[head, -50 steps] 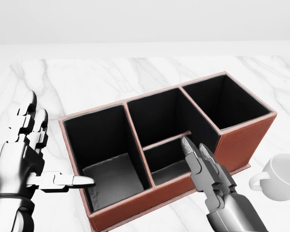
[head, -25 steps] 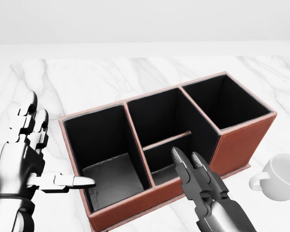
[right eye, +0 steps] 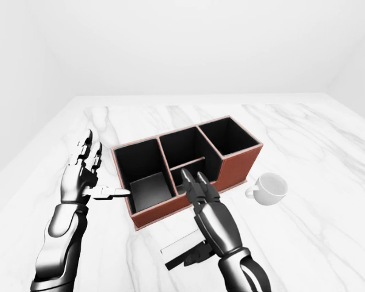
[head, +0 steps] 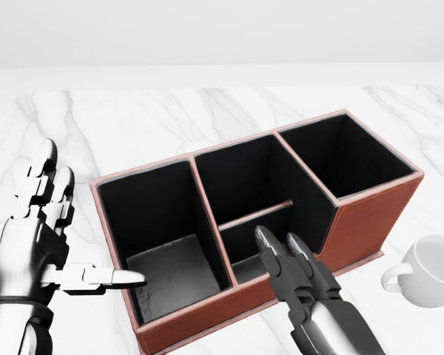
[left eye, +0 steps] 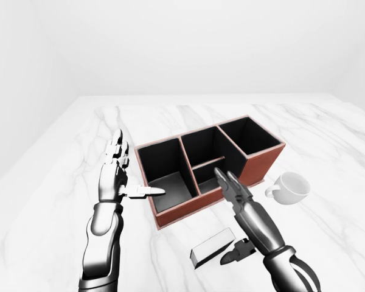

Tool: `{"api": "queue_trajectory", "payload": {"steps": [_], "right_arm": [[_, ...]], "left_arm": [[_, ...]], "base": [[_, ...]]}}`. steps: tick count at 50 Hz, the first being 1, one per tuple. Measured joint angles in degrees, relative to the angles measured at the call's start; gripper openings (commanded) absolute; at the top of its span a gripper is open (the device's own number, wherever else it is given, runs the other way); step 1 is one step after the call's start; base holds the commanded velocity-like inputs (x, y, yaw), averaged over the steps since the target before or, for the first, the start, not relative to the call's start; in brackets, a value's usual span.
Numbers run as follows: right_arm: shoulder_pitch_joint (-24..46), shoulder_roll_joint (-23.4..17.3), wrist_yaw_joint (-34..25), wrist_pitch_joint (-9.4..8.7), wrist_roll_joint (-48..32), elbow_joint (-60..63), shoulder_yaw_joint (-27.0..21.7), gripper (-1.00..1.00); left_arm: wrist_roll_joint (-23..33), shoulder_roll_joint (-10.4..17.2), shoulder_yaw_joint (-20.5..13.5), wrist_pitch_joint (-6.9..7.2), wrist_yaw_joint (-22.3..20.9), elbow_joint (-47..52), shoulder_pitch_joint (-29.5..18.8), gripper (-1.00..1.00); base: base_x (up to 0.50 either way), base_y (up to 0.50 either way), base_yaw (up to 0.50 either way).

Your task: Pick up the book and place it in the front compartment of the caddy.

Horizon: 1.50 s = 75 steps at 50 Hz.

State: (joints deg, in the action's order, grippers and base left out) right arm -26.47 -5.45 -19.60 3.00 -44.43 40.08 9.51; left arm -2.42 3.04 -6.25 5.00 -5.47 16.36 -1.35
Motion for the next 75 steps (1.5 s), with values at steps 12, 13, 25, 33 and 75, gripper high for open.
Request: {"api": "queue_trajectory", "payload": {"steps": [12,13,25,33,75], "right_arm": [[0.2,-0.6,0.6,-0.46,-1.4,-0.7,2.0,1.00],[0.2,-0.7,0.7,-0.48,-1.5,-0.7,2.1,1.00],[-0.5,-1.9,1.9,-1.01,-2.7,-0.2,4.8,1.00],[-1.0,-2.9,3.0,-1.44,-3.3,0.1,6.6,1.00],[-2.6,-8.1,9.7,-2.84,-6.0,-2.1,15.1,1.00]], "left_arm": [[-0.1,0.1,-0.1,0.00,0.0,-0.6,-0.2,1.00],[-0.1,0.1,-0.1,0.00,0.0,-0.6,-0.3,1.00],[-0.1,0.3,-0.3,0.00,0.0,-1.5,-0.7,1.00],[-0.6,0.8,-1.2,0.00,0.1,-1.9,-1.5,1.00],[-2.0,2.4,-3.2,0.00,0.6,-3.8,-4.0,1.00]], "base": [[0.00,0.00,0.00],[0.00,0.00,0.00],[0.00,0.00,0.00],[0.00,0.00,0.00],[0.00,0.00,0.00]]}}
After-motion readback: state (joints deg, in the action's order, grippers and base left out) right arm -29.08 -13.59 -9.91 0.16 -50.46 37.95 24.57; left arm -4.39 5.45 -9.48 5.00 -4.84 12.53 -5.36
